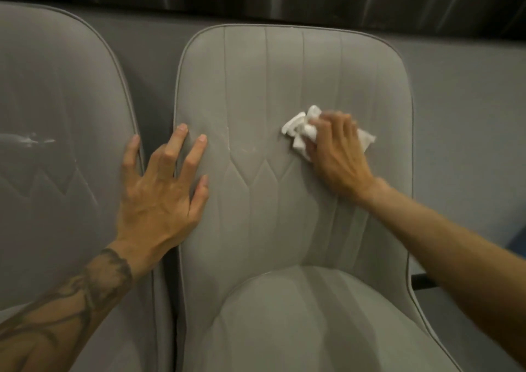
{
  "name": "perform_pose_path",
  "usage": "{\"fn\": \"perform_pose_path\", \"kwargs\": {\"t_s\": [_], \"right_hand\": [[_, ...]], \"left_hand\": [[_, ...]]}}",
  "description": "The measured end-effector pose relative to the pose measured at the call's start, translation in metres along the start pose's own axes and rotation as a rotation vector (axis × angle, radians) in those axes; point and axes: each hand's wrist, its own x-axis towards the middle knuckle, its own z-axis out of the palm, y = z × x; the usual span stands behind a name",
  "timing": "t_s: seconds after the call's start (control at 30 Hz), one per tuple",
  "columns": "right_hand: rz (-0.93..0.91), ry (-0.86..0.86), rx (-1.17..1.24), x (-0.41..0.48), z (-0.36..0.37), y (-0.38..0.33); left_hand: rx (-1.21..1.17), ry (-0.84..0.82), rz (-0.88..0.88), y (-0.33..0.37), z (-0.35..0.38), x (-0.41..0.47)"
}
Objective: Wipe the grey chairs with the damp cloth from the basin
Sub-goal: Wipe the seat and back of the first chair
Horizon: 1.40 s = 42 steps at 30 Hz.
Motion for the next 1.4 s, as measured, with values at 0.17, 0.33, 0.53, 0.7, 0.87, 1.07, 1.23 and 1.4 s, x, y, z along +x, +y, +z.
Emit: {"fn": "perform_pose_path", "kwargs": {"t_s": [0.17,0.33,0.53,0.7,0.87,1.07,1.23,1.4], "right_hand": [[0.425,0.227,-0.036,0.073,-0.001,0.028],[0.207,0.032,0.063,0.014,0.006,-0.024],[0.371,0.24,-0.069,0.072,0.002,0.032],[0.216,0.06,0.039,-0.024,0.016,-0.021],[0.147,-0.022,-0.001,-0.037,0.01,-0.004],[0.358,0.072,0.041,-0.047,0.016,-0.025],[0.191,-0.041,-0.004,-0.077,0.016,-0.024],[0.284,0.022,-0.022,-0.093,0.025,-0.032]], "left_hand": [[-0.006,-0.002,0.002,0.001,0.0,-0.001],[-0.004,0.0,-0.004,0.001,-0.001,-0.001],[0.001,0.005,0.0,0.0,0.001,-0.001],[0.005,0.027,-0.002,0.001,0.001,-0.001],[-0.008,0.008,-0.003,0.001,0.001,-0.002],[0.0,0.009,-0.01,-0.002,0.001,-0.001],[0.009,-0.003,-0.002,0.001,0.002,-0.001],[0.001,0.007,-0.008,-0.001,0.002,0.0]]}}
